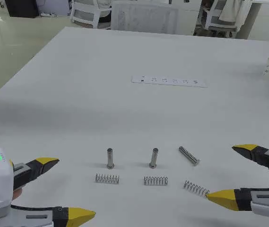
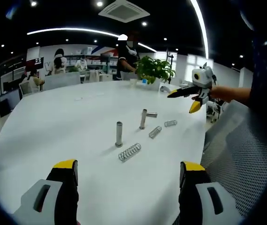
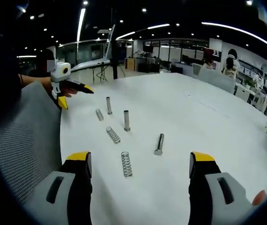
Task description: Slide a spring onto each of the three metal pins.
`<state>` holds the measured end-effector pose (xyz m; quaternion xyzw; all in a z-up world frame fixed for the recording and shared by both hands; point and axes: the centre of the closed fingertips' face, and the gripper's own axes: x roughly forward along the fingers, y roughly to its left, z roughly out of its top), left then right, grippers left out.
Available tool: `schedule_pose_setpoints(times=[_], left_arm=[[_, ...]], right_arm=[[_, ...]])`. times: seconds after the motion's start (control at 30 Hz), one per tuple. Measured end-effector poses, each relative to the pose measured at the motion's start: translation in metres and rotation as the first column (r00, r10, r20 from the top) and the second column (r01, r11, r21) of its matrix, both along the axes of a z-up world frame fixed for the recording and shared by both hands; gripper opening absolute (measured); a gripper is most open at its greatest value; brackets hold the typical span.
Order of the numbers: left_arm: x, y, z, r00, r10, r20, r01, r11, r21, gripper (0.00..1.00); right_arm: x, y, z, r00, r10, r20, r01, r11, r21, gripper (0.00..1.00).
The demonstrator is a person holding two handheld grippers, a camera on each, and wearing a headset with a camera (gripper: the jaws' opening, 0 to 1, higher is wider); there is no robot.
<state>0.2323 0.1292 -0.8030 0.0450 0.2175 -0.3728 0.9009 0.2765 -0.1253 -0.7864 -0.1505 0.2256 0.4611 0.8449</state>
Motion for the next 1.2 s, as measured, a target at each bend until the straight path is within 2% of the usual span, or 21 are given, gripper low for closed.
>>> schedule_pose_setpoints(times=[1.2], left_arm=[[-0.0011, -0.0012, -0.0036, 1.000, -0.004, -0.010, 0.004, 1.000, -0.001, 0.86]], right_arm=[[-0.0023, 0.0013, -0.0041, 1.000, -0.012, -0.010, 0.012, 1.000, 0.007, 0.84]])
